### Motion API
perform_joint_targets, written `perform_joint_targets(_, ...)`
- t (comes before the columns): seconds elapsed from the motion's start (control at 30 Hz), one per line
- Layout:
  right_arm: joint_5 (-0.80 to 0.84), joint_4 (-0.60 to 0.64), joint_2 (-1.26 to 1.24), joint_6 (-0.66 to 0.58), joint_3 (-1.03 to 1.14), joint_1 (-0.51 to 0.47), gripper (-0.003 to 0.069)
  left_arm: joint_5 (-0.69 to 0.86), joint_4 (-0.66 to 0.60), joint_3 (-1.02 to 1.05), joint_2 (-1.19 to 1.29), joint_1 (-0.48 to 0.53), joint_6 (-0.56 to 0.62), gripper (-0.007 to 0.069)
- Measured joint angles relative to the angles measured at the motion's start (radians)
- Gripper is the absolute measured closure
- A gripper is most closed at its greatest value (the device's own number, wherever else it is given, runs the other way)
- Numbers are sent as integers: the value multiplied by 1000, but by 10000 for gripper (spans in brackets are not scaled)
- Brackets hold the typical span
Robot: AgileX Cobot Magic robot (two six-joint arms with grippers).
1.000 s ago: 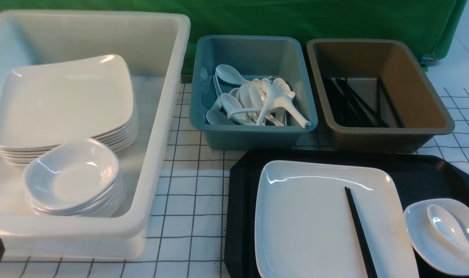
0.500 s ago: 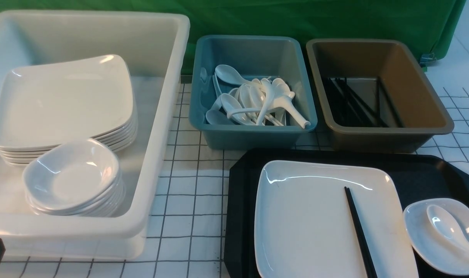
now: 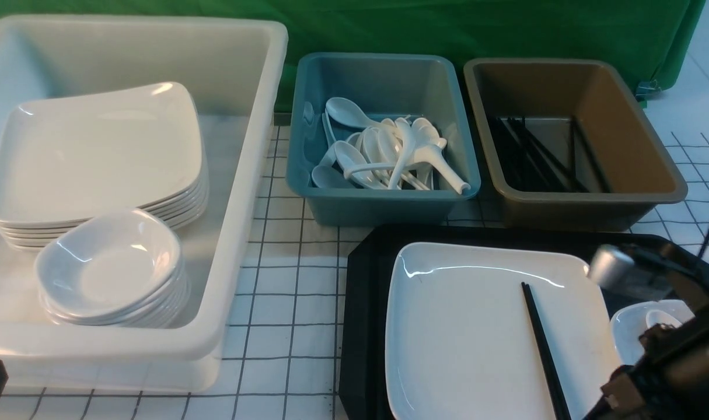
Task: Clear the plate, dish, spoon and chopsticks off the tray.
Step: Use the right arm to grab a pair of chopsticks from the plate
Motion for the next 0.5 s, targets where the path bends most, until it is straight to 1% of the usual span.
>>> perform_joint_targets(0.03,0,-63,33,59,-50,45,592,0,0,0,0,0,0,603)
perform_joint_targets(0.07,-1,-73,37,59,-56,45,592,0,0,0,0,0,0,603)
perform_joint_targets(0.1,-20,-169,69,145,-110,92,588,0,0,0,0,0,0,603)
perform_joint_targets(0.13,-31,-204,82,170,-132,105,583,0,0,0,0,0,0,603)
perform_joint_targets(0.2,-49,-311,114,259,-177,144,554,0,0,0,0,0,0,603)
perform_joint_targets(0.23,-51,-329,117,277,-180,151,550,0,0,0,0,0,0,603)
perform_joint_targets(0.27,-64,-386,140,341,-199,173,500,0,0,0,0,0,0,603)
perform_joint_targets(0.33,-81,-415,164,383,-207,185,421,0,0,0,0,0,0,603)
perform_joint_targets(0.4,-101,-428,193,405,-209,191,328,0,5,0,0,0,0,603)
perform_joint_targets(0.43,-105,-429,198,407,-209,191,311,0,0,0,0,0,0,603)
perform_joint_targets(0.47,-124,-435,219,414,-209,192,261,0,0,0,0,0,0,603)
perform_joint_targets(0.5,-139,-437,237,415,-209,192,234,0,0,0,0,0,0,603)
